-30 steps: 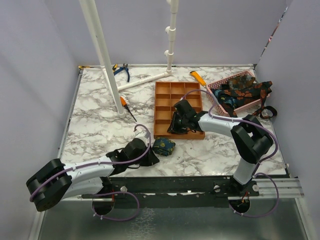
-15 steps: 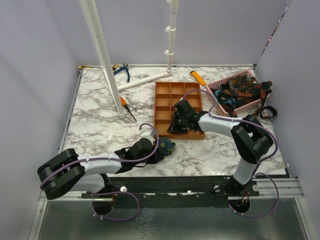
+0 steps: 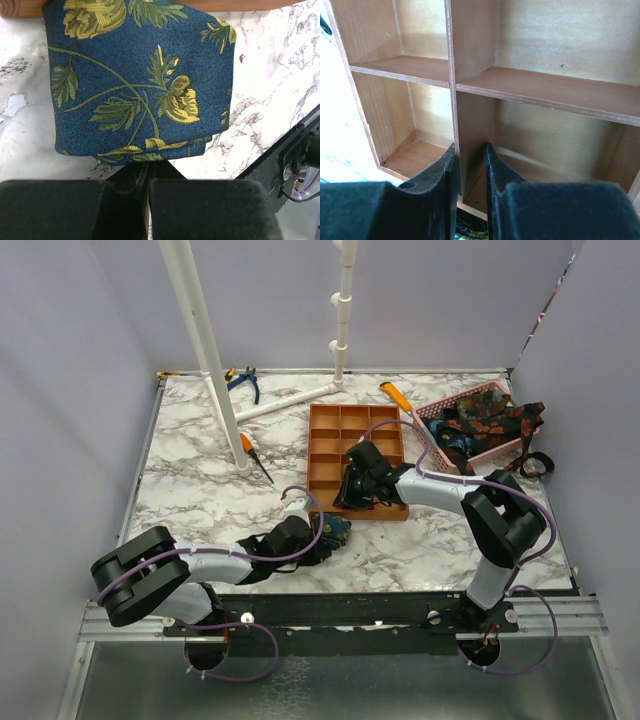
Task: Roll the ties
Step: Move the storage box to the center of the board, then pick up the tie at the center of the board.
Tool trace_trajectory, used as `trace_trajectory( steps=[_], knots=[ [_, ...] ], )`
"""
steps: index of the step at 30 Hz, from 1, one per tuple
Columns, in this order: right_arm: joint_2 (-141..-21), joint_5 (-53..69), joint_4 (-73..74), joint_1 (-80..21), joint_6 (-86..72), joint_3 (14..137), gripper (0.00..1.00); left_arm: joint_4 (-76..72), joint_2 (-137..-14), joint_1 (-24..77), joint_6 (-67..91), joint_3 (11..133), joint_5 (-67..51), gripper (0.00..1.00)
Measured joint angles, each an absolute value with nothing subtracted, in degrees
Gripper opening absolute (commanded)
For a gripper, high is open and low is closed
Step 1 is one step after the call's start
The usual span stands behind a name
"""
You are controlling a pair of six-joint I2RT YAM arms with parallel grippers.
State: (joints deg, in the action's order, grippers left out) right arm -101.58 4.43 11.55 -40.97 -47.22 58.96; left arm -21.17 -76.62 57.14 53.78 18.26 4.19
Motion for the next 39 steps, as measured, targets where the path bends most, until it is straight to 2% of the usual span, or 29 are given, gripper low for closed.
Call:
trace_trajectory(
  steps=[18,20,24,29,39],
  knots=[
    [-100.95,3.70,9.67,-42.37,-49.08,57.43,0.23,-26.74,-81.58,57.41,55.72,19.53,6.07,0.00],
    [-100.86,3.44,9.69,-42.44,-49.06,57.41,0.28,-26.87,-81.65,57.41,55.70,19.55,6.07,0.00],
    [-100.57,3.05,10.17,-42.74,-49.08,57.43,0.45,-26.87,-81.03,57.41,54.89,19.07,5.06,0.00],
    [-98.91,1.96,14.55,-43.83,-47.66,57.82,0.60,-24.64,-75.02,57.41,53.12,16.27,2.39,0.00],
    [-95.94,-3.84,24.21,-43.81,-44.34,61.78,0.79,-15.33,-63.77,57.41,50.06,15.68,-2.59,0.00]
  ],
)
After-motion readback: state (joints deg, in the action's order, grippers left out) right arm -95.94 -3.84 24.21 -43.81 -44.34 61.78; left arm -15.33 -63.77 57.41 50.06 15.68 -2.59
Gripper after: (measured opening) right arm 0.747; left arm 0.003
